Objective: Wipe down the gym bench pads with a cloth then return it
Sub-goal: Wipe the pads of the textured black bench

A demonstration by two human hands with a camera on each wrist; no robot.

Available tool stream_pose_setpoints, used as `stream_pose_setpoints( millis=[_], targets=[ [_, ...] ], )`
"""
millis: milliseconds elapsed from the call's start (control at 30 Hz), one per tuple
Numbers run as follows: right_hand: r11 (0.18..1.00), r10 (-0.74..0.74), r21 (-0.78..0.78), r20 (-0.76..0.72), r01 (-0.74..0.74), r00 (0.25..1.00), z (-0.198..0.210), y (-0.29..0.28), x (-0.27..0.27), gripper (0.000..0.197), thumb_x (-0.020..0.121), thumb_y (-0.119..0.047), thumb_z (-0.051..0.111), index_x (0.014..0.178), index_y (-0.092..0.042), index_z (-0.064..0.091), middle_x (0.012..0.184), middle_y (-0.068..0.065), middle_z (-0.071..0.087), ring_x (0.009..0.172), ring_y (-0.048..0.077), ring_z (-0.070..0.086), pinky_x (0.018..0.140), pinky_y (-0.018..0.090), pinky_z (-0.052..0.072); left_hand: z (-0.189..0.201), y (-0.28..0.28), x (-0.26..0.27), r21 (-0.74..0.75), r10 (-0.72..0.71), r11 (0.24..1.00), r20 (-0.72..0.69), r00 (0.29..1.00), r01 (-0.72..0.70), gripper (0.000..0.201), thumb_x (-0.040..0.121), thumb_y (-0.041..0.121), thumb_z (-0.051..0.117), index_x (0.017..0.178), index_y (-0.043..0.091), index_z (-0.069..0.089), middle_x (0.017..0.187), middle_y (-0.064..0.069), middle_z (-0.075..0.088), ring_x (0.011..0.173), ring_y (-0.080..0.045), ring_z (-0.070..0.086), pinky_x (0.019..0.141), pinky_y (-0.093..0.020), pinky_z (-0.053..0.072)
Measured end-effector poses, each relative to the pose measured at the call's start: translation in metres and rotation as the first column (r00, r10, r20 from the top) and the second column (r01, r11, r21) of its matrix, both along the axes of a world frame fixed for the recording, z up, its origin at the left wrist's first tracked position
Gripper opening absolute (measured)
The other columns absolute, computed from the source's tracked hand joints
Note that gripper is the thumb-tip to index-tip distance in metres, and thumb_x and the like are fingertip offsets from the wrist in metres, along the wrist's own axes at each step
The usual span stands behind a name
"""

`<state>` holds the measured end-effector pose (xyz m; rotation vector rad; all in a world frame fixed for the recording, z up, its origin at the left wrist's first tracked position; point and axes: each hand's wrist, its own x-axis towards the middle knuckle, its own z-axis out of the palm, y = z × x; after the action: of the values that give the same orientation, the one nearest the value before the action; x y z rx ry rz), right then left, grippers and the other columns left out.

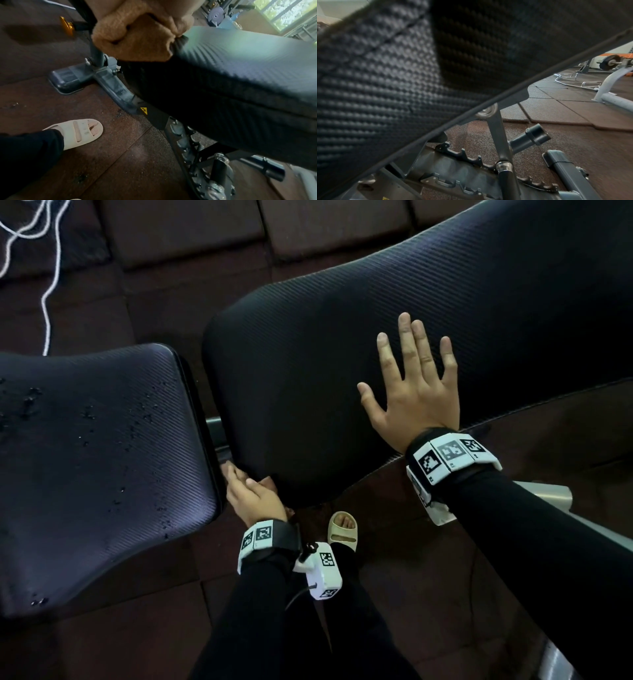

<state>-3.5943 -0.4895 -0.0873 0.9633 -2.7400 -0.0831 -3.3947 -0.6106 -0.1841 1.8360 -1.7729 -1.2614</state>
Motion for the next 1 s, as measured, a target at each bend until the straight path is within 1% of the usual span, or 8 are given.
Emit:
stream_pose_setpoints(
  millis=[100,200,267,400,533,733,833,1000],
  targets=[
    [1.0,-0.008,0.01,0.013,0.008,1.0,0.002,0.0,0.001,0.062,0.096,-0.052,0.031,0.144,-0.014,0.034,0.153,0.014,0.023,0.143,0.025,0.02,0.115,0.048,0.013,0.013,0.007,-0.009,-0.112,-0.062,0.992,0.004,0.998,0.062,0.049,0.089,-0.005,0.037,0.137,0.001,0.043,0.136,-0.023,0.045,0.125,-0.036,0.046,0.107,-0.046,0.035],
    [1.0,-0.013,0.021,0.014,0.013,1.0,0.002,0.0,0.001,0.062,0.096,-0.052,0.029,0.145,-0.014,0.032,0.154,0.014,0.022,0.143,0.025,0.019,0.115,0.048,0.013,0.026,0.021,-0.027,-0.174,-0.242,0.951,0.088,0.966,0.254,0.05,0.089,-0.006,0.044,0.138,0.0,0.042,0.143,-0.027,0.038,0.135,-0.042,0.031,0.114,-0.047,0.017],
    [1.0,-0.016,0.023,0.007,0.016,1.0,0.001,0.0,0.001,0.062,0.096,-0.053,0.029,0.145,-0.015,0.032,0.154,0.013,0.022,0.143,0.024,0.019,0.115,0.047,0.012,0.036,0.03,-0.041,-0.119,-0.369,0.918,0.087,0.925,0.377,0.051,0.094,0.002,0.045,0.144,0.009,0.035,0.154,-0.02,0.022,0.144,-0.035,0.012,0.114,-0.046,0.004],
    [1.0,-0.012,0.021,-0.005,0.012,1.0,-0.001,0.001,0.0,0.062,0.096,-0.053,0.029,0.145,-0.015,0.032,0.154,0.013,0.023,0.143,0.024,0.019,0.116,0.046,0.01,0.054,0.038,-0.058,-0.121,-0.641,0.763,-0.018,0.767,0.635,0.051,0.1,0.024,0.039,0.149,0.022,0.023,0.159,-0.008,0.003,0.146,-0.022,-0.008,0.115,-0.045,-0.009],
    [1.0,-0.005,0.024,-0.017,0.005,1.0,0.0,0.001,0.0,0.062,0.096,-0.053,0.03,0.145,-0.014,0.032,0.154,0.013,0.024,0.143,0.023,0.02,0.116,0.046,0.01,0.063,0.025,-0.06,-0.13,-0.783,0.62,-0.174,0.598,0.774,0.053,0.1,0.035,0.029,0.15,0.03,0.014,0.16,0.005,-0.001,0.145,-0.007,-0.011,0.117,-0.037,-0.01],
    [0.998,-0.028,0.063,0.028,0.026,0.999,0.004,0.001,0.002,0.063,0.097,-0.054,0.029,0.147,-0.016,0.028,0.155,0.012,0.019,0.144,0.022,0.016,0.116,0.045,0.007,0.043,-0.036,-0.04,-0.041,-0.697,0.717,-0.019,0.717,0.696,0.052,0.1,0.034,0.029,0.15,0.032,0.014,0.159,0.01,0.005,0.144,-0.004,-0.004,0.117,-0.05,0.0],
    [0.996,-0.081,0.048,0.096,0.077,0.992,0.007,-0.004,0.004,0.062,0.097,-0.051,0.032,0.147,-0.015,0.028,0.156,0.011,0.017,0.144,0.022,0.013,0.116,0.045,0.004,0.028,-0.058,-0.03,0.075,-0.724,0.689,0.088,0.684,0.721,0.054,0.101,0.032,0.033,0.15,0.031,0.011,0.159,0.008,-0.001,0.145,-0.012,-0.009,0.116,-0.054,0.001],
    [0.983,-0.168,-0.035,0.228,0.18,0.959,0.003,-0.031,0.043,0.057,0.094,-0.034,0.043,0.142,-0.004,0.036,0.154,0.018,0.018,0.144,0.027,0.014,0.117,0.048,0.004,0.019,-0.07,-0.022,0.146,-0.785,0.615,0.026,0.619,0.774,0.059,0.1,0.035,0.037,0.14,0.046,-0.005,0.152,0.019,-0.015,0.143,-0.01,-0.016,0.118,-0.049,0.009]
  ],
)
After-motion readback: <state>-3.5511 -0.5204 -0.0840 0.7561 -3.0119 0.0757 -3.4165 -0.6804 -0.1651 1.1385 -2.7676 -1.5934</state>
